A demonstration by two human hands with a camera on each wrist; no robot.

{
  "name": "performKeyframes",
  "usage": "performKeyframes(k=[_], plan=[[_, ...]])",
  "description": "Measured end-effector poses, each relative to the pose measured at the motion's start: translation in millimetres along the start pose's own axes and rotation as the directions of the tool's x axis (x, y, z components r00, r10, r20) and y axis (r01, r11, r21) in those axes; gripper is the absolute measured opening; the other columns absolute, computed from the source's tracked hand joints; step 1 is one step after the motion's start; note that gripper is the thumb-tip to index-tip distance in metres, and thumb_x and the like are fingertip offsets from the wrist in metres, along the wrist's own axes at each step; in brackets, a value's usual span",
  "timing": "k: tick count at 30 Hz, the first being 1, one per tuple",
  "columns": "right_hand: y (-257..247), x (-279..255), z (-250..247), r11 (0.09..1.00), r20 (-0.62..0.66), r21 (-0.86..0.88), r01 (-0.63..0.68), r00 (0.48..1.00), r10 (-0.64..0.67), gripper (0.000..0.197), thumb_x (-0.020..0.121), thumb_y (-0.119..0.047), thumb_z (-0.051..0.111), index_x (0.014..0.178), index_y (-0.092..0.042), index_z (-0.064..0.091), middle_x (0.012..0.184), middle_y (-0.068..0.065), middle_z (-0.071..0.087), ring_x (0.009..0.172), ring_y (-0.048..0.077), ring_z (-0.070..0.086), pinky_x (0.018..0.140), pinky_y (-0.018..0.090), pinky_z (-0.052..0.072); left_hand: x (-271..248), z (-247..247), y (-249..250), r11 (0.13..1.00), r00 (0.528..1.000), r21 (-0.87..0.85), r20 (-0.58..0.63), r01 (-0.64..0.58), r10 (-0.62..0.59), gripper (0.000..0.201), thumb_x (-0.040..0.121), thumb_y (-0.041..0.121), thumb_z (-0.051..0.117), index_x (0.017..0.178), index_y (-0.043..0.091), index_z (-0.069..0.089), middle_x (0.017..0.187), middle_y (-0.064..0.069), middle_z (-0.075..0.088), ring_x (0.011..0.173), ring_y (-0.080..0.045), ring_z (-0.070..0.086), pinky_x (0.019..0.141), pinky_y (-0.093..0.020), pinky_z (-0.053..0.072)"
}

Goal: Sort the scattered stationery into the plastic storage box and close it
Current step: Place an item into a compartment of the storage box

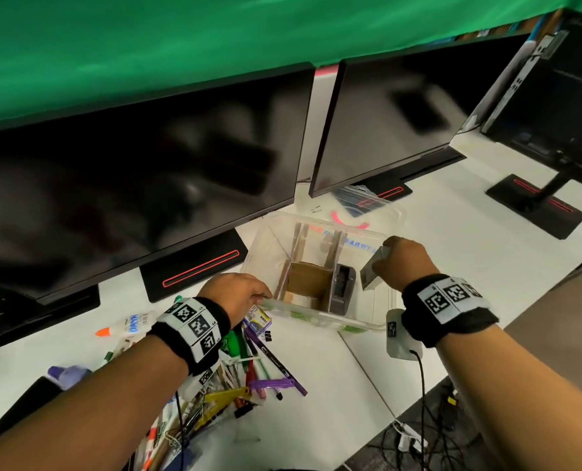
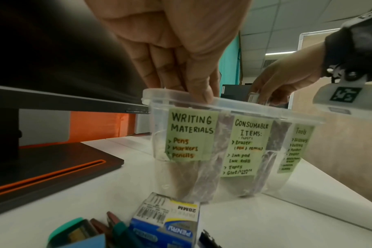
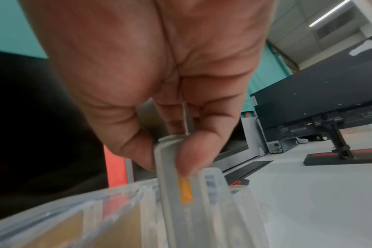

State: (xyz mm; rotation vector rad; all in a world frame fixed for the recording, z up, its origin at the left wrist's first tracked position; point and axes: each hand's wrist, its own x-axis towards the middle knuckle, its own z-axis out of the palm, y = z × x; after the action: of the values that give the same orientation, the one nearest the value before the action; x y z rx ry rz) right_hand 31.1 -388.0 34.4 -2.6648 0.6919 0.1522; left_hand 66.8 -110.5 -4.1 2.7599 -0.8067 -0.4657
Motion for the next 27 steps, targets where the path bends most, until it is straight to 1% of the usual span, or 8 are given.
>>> performKeyframes(k=[4, 7, 9, 11, 14, 20, 23, 27], plan=[[-9, 25, 16, 0.977, 0.190, -0.205, 0.051, 0.982, -0.011, 0.029, 0.089, -0.019, 0.058, 0.109, 0.002, 0.059, 0.116, 0.019, 0.064, 0.106, 0.031, 0.062, 0.085, 0.032, 0.049, 1, 0, -1, 1.000, 1.000, -0.020, -0.009, 0.006, -0.007, 0.027, 0.094, 0.023, 0.050, 0.111, 0.034, 0.067, 0.115, 0.012, 0.066, 0.108, -0.012, 0.059, 0.092, -0.024, 0.046], [-11, 39, 17, 0.960, 0.287, -0.273, 0.053, 0.958, 0.029, 0.028, 0.087, -0.031, 0.062, 0.080, -0.005, 0.056, 0.116, 0.017, 0.066, 0.107, 0.030, 0.063, 0.061, 0.026, 0.045, 0, 0, 0, 0.999, 1.000, -0.042, -0.017, 0.011, -0.012, 0.027, 0.092, 0.021, 0.052, 0.109, 0.034, 0.068, 0.114, 0.012, 0.067, 0.108, -0.012, 0.060, 0.092, -0.024, 0.047], [-9, 45, 17, 0.974, 0.286, -0.224, 0.015, 0.957, 0.051, 0.030, 0.082, -0.029, 0.069, 0.090, -0.003, 0.058, 0.111, 0.018, 0.068, 0.094, 0.031, 0.065, 0.055, 0.027, 0.042, 1, 0, 0, 0.997, 1.000, -0.069, -0.020, 0.014, -0.015, 0.025, 0.092, 0.022, 0.053, 0.109, 0.032, 0.069, 0.114, 0.011, 0.067, 0.108, -0.012, 0.059, 0.092, -0.024, 0.046], [-7, 47, 18, 0.985, 0.257, -0.170, -0.019, 0.964, 0.063, 0.042, 0.078, -0.025, 0.074, 0.107, -0.001, 0.055, 0.103, 0.019, 0.069, 0.082, 0.031, 0.067, 0.063, 0.032, 0.051, 1, 1, -1, 0.996, 1.000, -0.082, -0.016, 0.015, -0.016, 0.024, 0.093, 0.022, 0.053, 0.109, 0.031, 0.069, 0.115, 0.011, 0.066, 0.109, -0.012, 0.058, 0.093, -0.024, 0.044], [-5, 49, 18, 0.990, 0.217, -0.135, -0.032, 0.974, 0.062, 0.044, 0.077, -0.023, 0.075, 0.108, -0.002, 0.053, 0.100, 0.020, 0.069, 0.083, 0.033, 0.070, 0.076, 0.039, 0.058, 1, 2, -1, 0.995, 1.000, -0.101, -0.005, 0.022, -0.022, 0.025, 0.092, 0.019, 0.054, 0.108, 0.030, 0.069, 0.116, 0.011, 0.066, 0.110, -0.012, 0.058, 0.094, -0.023, 0.045], [-8, 49, 20, 0.986, 0.270, -0.161, -0.036, 0.960, 0.080, 0.039, 0.075, -0.024, 0.077, 0.099, -0.005, 0.053, 0.090, 0.016, 0.070, 0.078, 0.031, 0.071, 0.073, 0.037, 0.059, -1, 0, 1, 0.990, 1.000, -0.137, 0.017, 0.028, -0.026, 0.028, 0.092, 0.013, 0.052, 0.110, 0.025, 0.069, 0.118, 0.008, 0.065, 0.111, -0.012, 0.059, 0.097, -0.027, 0.047], [-13, 51, 18, 0.965, 0.269, -0.260, -0.020, 0.959, 0.092, 0.049, 0.071, -0.033, 0.079, 0.104, -0.002, 0.060, 0.099, 0.016, 0.071, 0.091, 0.030, 0.069, 0.080, 0.035, 0.057, -1, 1, 0, 0.991, 1.000, -0.135, 0.012, 0.025, -0.023, 0.029, 0.091, 0.011, 0.051, 0.109, 0.025, 0.069, 0.117, 0.008, 0.065, 0.109, -0.011, 0.059, 0.095, -0.024, 0.047], [-17, 53, 19, 0.949, 0.243, -0.313, -0.030, 0.964, 0.111, 0.059, 0.071, -0.037, 0.079, 0.112, -0.001, 0.059, 0.105, 0.015, 0.068, 0.082, 0.025, 0.057, 0.080, 0.033, 0.050, 0, 4, -2, 0.990, 1.000, -0.142, 0.000, 0.021, -0.021, 0.029, 0.090, 0.009, 0.052, 0.108, 0.023, 0.070, 0.116, 0.008, 0.066, 0.108, -0.011, 0.060, 0.091, -0.017, 0.043]])
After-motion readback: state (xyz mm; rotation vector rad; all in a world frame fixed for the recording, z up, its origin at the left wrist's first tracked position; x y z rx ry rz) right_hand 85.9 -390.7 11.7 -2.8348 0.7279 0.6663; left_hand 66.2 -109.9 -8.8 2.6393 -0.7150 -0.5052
